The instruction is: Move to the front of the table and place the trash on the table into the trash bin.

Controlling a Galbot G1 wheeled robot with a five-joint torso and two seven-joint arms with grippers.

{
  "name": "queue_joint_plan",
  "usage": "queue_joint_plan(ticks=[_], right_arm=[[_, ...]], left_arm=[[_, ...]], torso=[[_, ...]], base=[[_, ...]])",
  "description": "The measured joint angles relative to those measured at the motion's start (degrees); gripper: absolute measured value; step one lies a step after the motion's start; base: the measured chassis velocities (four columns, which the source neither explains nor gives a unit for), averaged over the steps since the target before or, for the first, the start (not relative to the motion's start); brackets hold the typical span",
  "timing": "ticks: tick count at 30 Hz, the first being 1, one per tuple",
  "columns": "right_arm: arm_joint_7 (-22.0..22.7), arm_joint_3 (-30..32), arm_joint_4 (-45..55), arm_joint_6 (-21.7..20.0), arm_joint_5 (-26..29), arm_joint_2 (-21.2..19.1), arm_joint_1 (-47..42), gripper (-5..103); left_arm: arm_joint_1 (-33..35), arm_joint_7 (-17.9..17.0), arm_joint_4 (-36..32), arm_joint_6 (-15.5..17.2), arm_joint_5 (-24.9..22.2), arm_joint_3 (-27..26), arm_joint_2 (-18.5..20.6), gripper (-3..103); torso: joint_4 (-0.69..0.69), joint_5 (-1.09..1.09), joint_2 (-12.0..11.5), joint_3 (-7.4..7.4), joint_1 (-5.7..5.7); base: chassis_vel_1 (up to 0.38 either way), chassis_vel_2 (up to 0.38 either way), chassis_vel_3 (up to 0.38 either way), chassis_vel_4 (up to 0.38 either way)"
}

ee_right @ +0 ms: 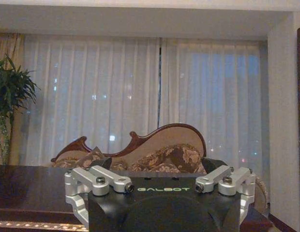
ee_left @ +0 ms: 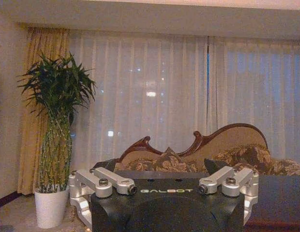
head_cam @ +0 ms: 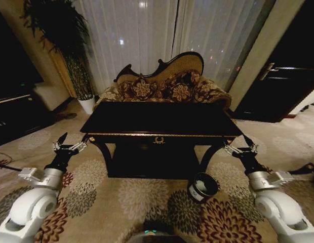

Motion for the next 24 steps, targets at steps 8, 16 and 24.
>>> queue_joint_plan(ticks=[8, 16, 24], right_arm=[[0.0, 0.0, 0.0, 0.0, 0.0, 0.0, 0.0, 100], [0.0, 0.0, 0.0, 0.0, 0.0, 0.0, 0.0, 100], [0.0, 0.0, 0.0, 0.0, 0.0, 0.0, 0.0, 100]], left_arm=[[0.0, 0.0, 0.0, 0.0, 0.0, 0.0, 0.0, 100], [0.0, 0.0, 0.0, 0.0, 0.0, 0.0, 0.0, 100], [0.0, 0.0, 0.0, 0.0, 0.0, 0.0, 0.0, 100]], torso=[[0.00, 0.00, 0.0, -0.01, -0.02], [0.00, 0.00, 0.0, 0.01, 0.01], [0.00, -0.01, 0.0, 0.00, 0.01]], base=[[0.182, -0.186, -0.193, 0.180], [0.171, -0.176, -0.170, 0.176], [0.203, -0.200, -0.208, 0.222]])
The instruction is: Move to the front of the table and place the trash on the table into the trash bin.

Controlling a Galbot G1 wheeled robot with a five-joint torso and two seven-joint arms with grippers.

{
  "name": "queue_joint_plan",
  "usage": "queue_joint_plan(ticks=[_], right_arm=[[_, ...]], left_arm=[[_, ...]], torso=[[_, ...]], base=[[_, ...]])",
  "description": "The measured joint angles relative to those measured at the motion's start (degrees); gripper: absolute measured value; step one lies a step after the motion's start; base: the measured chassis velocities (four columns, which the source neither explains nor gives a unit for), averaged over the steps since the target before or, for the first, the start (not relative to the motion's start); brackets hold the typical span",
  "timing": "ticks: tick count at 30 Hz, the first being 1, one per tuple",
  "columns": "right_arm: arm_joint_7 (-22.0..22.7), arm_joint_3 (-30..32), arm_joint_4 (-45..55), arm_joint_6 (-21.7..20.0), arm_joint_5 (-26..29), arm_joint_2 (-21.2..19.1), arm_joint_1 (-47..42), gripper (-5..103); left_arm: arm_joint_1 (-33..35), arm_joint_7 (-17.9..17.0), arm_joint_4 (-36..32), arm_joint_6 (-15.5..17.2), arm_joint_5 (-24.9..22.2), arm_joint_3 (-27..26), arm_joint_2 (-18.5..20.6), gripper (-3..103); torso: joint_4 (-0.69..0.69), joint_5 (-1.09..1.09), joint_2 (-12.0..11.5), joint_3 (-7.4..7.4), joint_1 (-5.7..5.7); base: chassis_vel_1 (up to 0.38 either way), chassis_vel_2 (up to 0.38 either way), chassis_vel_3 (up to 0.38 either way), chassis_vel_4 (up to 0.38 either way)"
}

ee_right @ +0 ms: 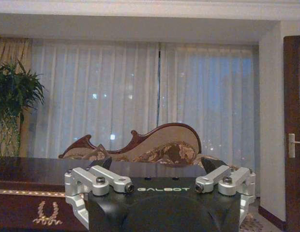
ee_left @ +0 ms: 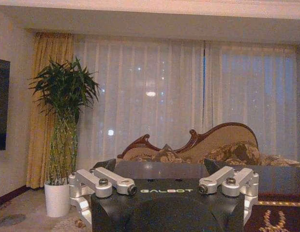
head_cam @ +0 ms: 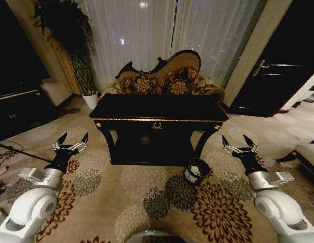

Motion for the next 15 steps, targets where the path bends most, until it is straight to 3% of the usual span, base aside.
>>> queue_joint_plan(ticks=[15], right_arm=[[0.0, 0.0, 0.0, 0.0, 0.0, 0.0, 0.0, 100]], left_arm=[[0.0, 0.0, 0.0, 0.0, 0.0, 0.0, 0.0, 100]], torso=[[-0.01, 0.02, 0.0, -0.01, -0.03]], base=[[0.200, -0.207, -0.202, 0.197]])
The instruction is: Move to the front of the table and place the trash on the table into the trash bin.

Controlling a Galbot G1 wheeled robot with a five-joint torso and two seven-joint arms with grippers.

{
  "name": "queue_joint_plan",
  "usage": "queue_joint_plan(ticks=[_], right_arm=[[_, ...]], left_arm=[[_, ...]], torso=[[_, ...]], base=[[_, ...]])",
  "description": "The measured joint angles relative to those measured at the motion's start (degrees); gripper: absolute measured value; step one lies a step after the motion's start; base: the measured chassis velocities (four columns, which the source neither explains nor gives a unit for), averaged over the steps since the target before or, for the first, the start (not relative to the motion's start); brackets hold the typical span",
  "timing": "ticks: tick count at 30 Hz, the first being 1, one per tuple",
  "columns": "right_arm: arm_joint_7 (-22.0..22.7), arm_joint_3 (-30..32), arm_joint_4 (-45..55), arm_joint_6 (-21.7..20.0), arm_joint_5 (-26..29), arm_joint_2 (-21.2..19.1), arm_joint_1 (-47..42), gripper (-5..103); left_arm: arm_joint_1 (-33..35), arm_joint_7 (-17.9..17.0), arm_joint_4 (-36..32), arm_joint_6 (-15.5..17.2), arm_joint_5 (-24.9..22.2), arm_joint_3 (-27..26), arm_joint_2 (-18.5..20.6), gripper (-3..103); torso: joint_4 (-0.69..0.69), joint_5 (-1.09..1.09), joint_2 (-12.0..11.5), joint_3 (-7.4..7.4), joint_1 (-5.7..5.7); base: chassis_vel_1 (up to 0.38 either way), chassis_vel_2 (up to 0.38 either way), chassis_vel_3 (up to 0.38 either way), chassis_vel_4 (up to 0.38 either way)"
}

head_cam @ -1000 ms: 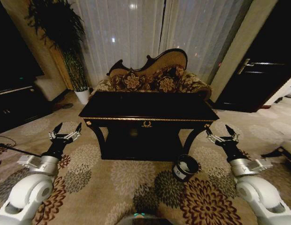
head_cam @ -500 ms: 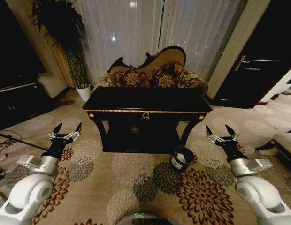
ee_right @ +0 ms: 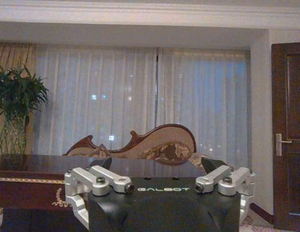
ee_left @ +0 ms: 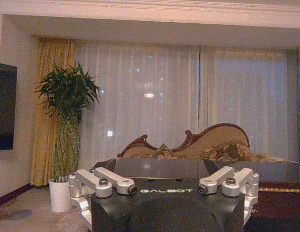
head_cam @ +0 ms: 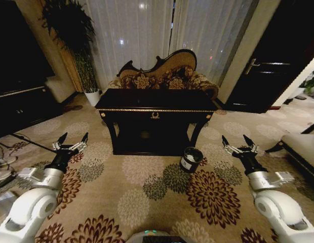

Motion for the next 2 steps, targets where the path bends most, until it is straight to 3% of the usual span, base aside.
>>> queue_joint_plan(ticks=[2], right_arm=[[0.0, 0.0, 0.0, 0.0, 0.0, 0.0, 0.0, 100]], left_arm=[[0.0, 0.0, 0.0, 0.0, 0.0, 0.0, 0.0, 100]], torso=[[0.00, 0.00, 0.0, 0.01, 0.01]], base=[[0.116, -0.124, -0.104, 0.125]])
